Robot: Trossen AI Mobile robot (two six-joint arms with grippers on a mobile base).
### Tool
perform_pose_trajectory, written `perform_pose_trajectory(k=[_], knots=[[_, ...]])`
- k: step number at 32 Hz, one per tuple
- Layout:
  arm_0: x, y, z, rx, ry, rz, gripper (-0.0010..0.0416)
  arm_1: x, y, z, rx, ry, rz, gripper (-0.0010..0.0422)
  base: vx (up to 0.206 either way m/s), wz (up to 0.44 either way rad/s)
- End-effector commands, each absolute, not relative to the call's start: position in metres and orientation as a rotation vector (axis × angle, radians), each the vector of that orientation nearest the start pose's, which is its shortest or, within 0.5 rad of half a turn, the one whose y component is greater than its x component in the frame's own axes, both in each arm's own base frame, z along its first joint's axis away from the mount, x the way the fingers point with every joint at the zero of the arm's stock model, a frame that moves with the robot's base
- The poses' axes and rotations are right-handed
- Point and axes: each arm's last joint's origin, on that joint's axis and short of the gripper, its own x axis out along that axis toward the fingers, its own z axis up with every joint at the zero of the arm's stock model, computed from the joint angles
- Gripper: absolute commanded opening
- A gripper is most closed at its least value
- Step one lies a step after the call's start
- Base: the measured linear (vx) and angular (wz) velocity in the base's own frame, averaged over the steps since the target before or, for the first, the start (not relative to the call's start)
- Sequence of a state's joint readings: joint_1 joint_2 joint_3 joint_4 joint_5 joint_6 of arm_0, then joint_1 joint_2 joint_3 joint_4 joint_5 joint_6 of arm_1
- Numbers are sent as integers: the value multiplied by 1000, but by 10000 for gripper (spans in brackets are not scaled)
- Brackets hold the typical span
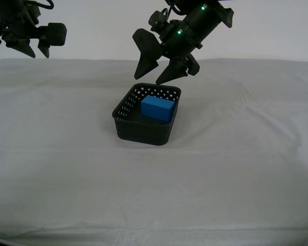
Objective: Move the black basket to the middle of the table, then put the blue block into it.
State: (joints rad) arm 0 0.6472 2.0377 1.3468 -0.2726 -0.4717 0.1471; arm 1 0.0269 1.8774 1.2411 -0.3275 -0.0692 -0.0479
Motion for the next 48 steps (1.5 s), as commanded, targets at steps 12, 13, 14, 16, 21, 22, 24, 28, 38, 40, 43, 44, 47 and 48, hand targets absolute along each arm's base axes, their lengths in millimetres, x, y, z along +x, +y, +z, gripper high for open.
perform_pose_trajectory(k=[12,13,14,16,21,22,24,28,38,40,43,44,47,48], knots=[[325,263,152,32,1099,948,388,387,13,179,-21,961,109,167,0,0],[325,263,152,32,1099,948,388,387,13,179,-21,961,109,167,0,0],[325,263,152,32,1099,948,388,387,13,179,-21,960,109,167,0,0],[325,263,152,32,1099,948,388,387,13,179,-21,960,109,167,0,0],[325,263,152,32,1098,948,388,387,13,179,-21,960,109,167,0,0],[325,263,152,32,1099,948,388,387,13,179,-21,960,109,167,0,0],[325,263,152,32,1098,948,388,387,12,179,-21,960,108,167,0,0],[325,263,152,33,1099,947,388,387,12,179,-21,960,107,167,0,0],[325,263,152,33,1098,948,388,387,12,179,-20,960,108,167,0,0],[325,263,152,33,1098,948,388,387,12,179,-21,960,107,167,0,0],[325,263,152,33,1098,948,388,387,12,179,-20,960,108,167,0,0],[325,263,152,32,1098,949,387,387,12,179,-21,960,108,167,0,0],[325,263,152,32,1098,949,387,387,12,179,-20,960,108,167,0,0],[325,263,152,32,1098,948,387,387,12,179,-21,960,107,167,0,0]])
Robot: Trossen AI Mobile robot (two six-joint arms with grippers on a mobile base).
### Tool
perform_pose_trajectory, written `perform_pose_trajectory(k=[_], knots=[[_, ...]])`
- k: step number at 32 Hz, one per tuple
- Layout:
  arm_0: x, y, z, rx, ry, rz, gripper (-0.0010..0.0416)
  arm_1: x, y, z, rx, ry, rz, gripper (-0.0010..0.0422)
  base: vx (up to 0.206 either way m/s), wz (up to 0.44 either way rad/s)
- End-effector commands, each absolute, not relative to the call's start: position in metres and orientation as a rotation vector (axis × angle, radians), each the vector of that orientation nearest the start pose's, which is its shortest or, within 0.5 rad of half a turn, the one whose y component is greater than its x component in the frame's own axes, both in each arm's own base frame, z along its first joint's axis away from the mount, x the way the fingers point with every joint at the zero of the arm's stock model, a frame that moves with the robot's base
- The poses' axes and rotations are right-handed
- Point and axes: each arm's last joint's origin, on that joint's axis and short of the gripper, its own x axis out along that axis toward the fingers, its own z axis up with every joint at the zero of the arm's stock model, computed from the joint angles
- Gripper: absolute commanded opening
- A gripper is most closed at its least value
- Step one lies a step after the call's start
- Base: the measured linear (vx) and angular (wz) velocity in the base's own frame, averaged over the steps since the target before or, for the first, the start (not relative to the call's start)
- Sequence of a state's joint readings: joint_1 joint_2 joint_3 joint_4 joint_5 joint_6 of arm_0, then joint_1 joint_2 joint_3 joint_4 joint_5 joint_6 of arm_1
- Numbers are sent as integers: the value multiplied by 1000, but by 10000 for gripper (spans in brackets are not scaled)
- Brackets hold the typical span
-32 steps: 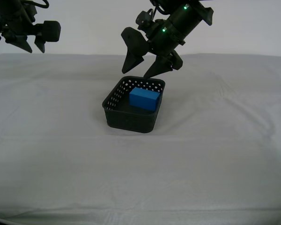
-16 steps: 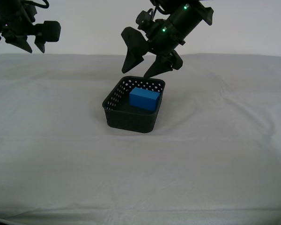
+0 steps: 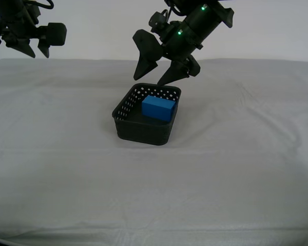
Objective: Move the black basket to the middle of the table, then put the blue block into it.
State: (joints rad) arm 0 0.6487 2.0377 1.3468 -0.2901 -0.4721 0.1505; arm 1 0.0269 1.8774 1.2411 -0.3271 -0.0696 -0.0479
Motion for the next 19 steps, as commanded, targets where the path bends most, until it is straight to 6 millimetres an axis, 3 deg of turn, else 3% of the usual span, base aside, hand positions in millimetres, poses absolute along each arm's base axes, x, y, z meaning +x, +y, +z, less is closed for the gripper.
perform_pose_trajectory(k=[1,19], knots=[[325,263,152,33,1098,948,387,387,12,179,-21,960,108,167,0,0],[325,263,152,32,1097,949,387,387,12,179,-21,960,108,167,0,0]])
